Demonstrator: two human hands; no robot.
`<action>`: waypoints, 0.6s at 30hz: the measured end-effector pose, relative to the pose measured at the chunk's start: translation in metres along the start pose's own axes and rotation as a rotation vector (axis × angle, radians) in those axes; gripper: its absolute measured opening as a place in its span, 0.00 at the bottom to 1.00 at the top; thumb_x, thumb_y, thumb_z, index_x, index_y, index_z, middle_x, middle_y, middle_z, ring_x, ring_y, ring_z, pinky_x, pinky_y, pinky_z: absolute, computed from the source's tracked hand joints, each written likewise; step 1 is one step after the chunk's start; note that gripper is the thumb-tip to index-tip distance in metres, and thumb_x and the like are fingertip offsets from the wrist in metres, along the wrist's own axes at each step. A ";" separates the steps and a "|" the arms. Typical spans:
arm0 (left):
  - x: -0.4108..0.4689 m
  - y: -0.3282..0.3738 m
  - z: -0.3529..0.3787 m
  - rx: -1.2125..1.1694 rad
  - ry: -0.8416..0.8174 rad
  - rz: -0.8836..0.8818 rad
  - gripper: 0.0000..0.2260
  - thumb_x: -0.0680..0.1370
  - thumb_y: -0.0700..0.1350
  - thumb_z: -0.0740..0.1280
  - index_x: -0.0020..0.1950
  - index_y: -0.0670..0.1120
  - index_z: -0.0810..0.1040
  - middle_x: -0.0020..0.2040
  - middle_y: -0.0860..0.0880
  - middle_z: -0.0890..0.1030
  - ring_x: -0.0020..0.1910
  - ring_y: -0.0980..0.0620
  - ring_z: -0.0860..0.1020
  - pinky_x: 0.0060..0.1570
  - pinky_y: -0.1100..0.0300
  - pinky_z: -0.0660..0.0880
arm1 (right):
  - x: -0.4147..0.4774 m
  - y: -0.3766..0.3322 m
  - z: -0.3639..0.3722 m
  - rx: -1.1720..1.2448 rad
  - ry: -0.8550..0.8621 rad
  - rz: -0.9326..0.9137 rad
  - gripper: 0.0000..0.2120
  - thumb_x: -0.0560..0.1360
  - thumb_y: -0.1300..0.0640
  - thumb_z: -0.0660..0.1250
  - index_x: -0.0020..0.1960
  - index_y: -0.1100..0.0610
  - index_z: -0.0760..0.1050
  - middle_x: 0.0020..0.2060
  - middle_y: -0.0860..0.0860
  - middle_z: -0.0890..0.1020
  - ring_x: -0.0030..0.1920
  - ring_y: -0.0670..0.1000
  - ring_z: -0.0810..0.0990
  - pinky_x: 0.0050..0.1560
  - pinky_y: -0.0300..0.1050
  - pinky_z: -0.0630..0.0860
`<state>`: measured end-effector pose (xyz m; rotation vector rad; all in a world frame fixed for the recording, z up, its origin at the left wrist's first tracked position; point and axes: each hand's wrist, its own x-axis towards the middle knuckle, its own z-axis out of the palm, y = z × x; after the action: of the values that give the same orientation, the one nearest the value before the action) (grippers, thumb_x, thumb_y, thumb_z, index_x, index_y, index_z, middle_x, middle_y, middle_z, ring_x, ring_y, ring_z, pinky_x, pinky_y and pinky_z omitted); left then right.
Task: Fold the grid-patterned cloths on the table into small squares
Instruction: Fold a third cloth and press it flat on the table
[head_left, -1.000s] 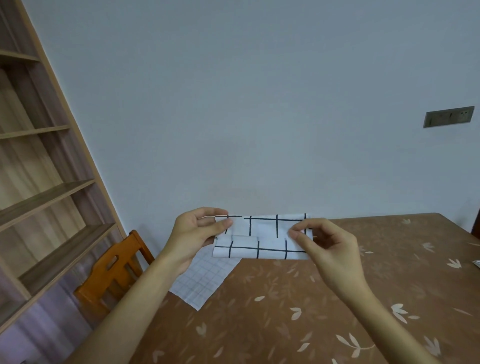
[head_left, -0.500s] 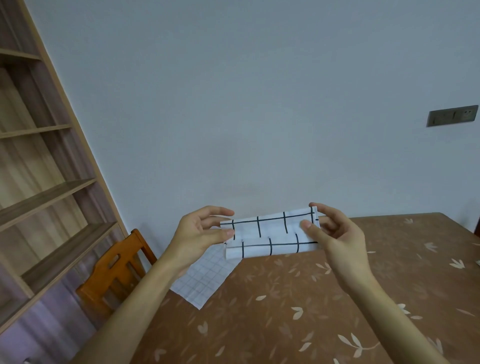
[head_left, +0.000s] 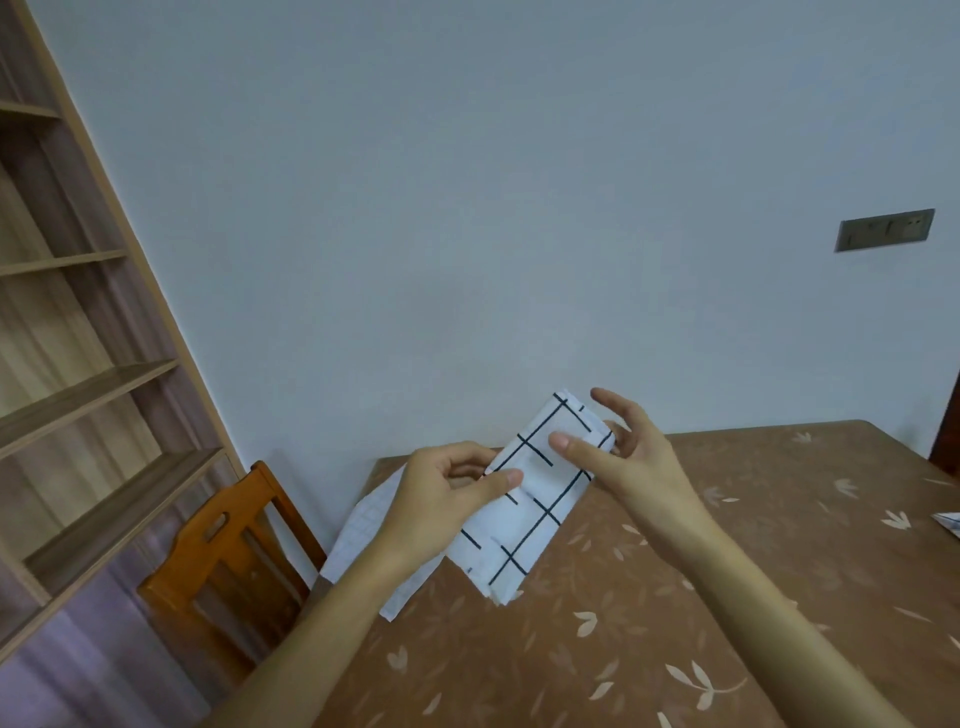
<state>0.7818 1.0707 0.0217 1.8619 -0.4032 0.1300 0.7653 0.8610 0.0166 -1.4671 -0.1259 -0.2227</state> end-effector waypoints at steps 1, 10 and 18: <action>-0.002 -0.002 0.004 -0.041 0.036 -0.014 0.06 0.74 0.43 0.75 0.49 0.43 0.86 0.44 0.43 0.87 0.46 0.43 0.86 0.52 0.42 0.82 | -0.001 0.004 0.001 0.000 0.005 0.042 0.41 0.64 0.44 0.80 0.72 0.43 0.65 0.58 0.48 0.82 0.55 0.48 0.84 0.59 0.53 0.80; -0.007 -0.010 0.010 -0.103 0.067 -0.111 0.08 0.77 0.44 0.72 0.53 0.40 0.82 0.45 0.45 0.88 0.46 0.47 0.87 0.47 0.50 0.83 | -0.010 0.021 0.004 -0.032 -0.293 0.067 0.09 0.78 0.62 0.69 0.57 0.57 0.82 0.46 0.54 0.88 0.42 0.48 0.87 0.35 0.35 0.77; -0.009 -0.014 0.001 -0.259 0.012 -0.216 0.09 0.78 0.40 0.71 0.57 0.43 0.78 0.48 0.40 0.87 0.44 0.48 0.85 0.38 0.56 0.80 | -0.007 0.032 0.002 0.058 -0.238 0.001 0.11 0.78 0.66 0.67 0.56 0.58 0.84 0.52 0.54 0.87 0.52 0.56 0.86 0.51 0.51 0.83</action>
<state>0.7780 1.0756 0.0062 1.6353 -0.1984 -0.0555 0.7662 0.8658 -0.0157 -1.4321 -0.3222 -0.0423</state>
